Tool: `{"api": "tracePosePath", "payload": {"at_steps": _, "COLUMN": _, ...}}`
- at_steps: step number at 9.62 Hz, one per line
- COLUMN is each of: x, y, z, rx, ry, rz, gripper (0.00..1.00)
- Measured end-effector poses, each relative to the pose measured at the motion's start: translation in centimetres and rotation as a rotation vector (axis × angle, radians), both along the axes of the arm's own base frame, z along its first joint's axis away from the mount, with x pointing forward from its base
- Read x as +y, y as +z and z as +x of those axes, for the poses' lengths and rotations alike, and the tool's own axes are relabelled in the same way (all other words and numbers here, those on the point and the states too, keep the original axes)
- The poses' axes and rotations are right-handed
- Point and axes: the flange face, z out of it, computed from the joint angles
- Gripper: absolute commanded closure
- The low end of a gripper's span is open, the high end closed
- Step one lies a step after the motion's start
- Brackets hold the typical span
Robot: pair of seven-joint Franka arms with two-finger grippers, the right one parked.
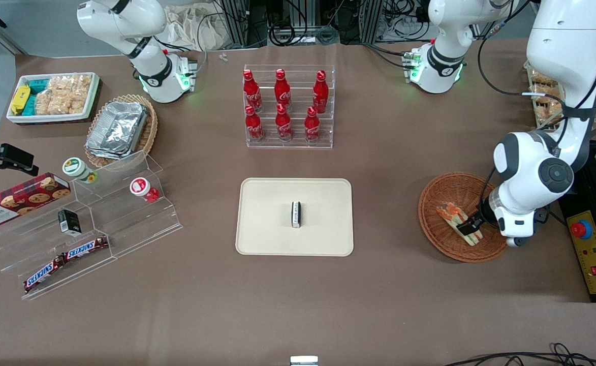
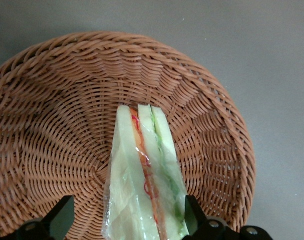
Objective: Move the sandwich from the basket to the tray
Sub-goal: 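Close the left gripper on the sandwich's wrapped edge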
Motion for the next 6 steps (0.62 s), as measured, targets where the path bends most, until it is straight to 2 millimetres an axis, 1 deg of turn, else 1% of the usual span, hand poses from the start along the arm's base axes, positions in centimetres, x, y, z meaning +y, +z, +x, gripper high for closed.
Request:
{"api": "tracePosePath", "payload": {"at_steps": 3, "x": 0.07, "y": 1.29, "z": 0.46, "rx": -0.012, "ry": 0.003, "rz": 0.002, "gripper": 0.00}}
{"api": "tracePosePath", "payload": {"at_steps": 6, "x": 0.04, "y": 0.86, "z": 0.27, "rx": 0.001, "ry": 0.005, "rz": 0.002, "gripper": 0.00}}
